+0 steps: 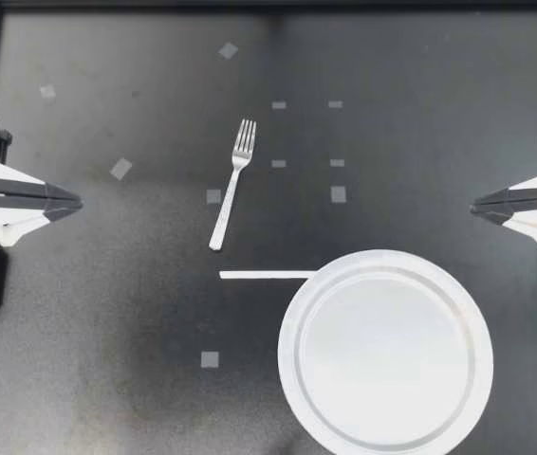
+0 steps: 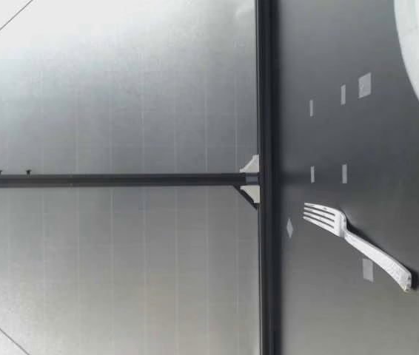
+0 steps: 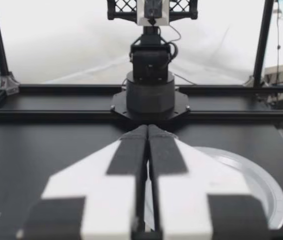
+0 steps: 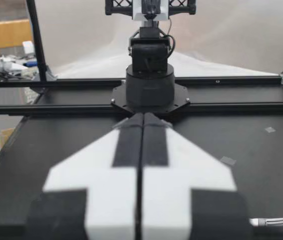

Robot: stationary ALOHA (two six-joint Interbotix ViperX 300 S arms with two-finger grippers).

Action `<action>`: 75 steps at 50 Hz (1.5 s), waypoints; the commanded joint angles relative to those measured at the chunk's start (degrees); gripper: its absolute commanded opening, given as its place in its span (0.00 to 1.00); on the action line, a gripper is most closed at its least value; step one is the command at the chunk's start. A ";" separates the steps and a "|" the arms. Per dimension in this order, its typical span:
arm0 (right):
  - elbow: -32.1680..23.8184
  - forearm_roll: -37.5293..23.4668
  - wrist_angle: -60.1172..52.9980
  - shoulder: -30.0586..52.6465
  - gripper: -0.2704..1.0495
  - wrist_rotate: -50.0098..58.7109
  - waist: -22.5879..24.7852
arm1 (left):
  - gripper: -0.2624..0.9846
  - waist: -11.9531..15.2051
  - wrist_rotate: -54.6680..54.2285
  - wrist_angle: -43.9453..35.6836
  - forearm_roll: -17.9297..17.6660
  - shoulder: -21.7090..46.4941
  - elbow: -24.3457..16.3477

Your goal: Pick up the fork and place it on the plate.

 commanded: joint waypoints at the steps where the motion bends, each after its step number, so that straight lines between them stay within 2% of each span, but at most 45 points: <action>1: -0.18 0.00 -0.26 0.35 0.27 -0.09 -0.09 | 0.29 0.35 -0.44 -0.18 -0.44 -1.49 1.67; 6: 1.05 0.18 0.18 -1.58 0.16 0.35 -0.18 | 0.19 0.35 -0.97 0.09 -2.55 -4.22 2.55; 11: 1.76 2.29 1.67 -4.22 0.15 1.41 -0.26 | 0.17 0.44 -1.76 1.67 -7.65 -6.24 1.49; 15: 1.32 4.48 4.22 -5.63 0.15 2.29 -0.97 | 0.17 1.05 -1.58 7.12 -11.25 -6.15 -1.58; 17: 0.97 5.27 5.80 -5.98 0.15 2.72 -1.49 | 0.17 2.29 -1.58 13.01 -12.39 -5.36 -5.10; 25: -1.14 5.98 12.39 -4.04 0.15 4.83 -4.75 | 0.17 8.53 -3.25 35.68 -12.66 0.26 -19.86; 33: -1.49 5.98 13.54 -1.76 0.15 5.98 -5.89 | 0.18 15.03 -9.76 53.70 -12.66 8.00 -33.40; 36: -1.41 5.89 13.54 -1.76 0.15 6.06 -5.98 | 0.18 16.00 -11.87 59.68 -12.66 11.51 -36.83; 43: -0.79 5.98 13.54 -2.72 0.15 6.06 -5.98 | 0.22 16.08 -13.97 69.61 -12.57 20.57 -42.98; 47: -0.35 5.98 13.54 -3.60 0.15 6.06 -5.98 | 0.26 16.08 -13.18 72.86 -12.57 24.52 -45.53; 51: 0.35 5.98 13.54 -4.31 0.15 6.33 -5.98 | 0.36 16.08 -10.99 75.50 -12.66 27.69 -48.16; 56: 1.05 5.98 13.54 -4.92 0.16 7.21 -5.98 | 0.55 16.17 -10.02 76.90 -12.48 30.41 -50.01; 62: 1.49 5.89 13.54 -5.36 0.16 7.56 -5.98 | 0.77 18.19 -12.04 76.99 -12.48 34.19 -50.89; 67: 1.58 5.89 13.45 -5.36 0.16 7.56 -5.98 | 0.74 20.13 -15.64 77.78 -12.48 38.85 -51.06; 75: 1.85 5.89 13.45 -5.10 0.16 7.56 -5.98 | 0.67 21.45 -17.75 80.51 -12.57 46.76 -52.03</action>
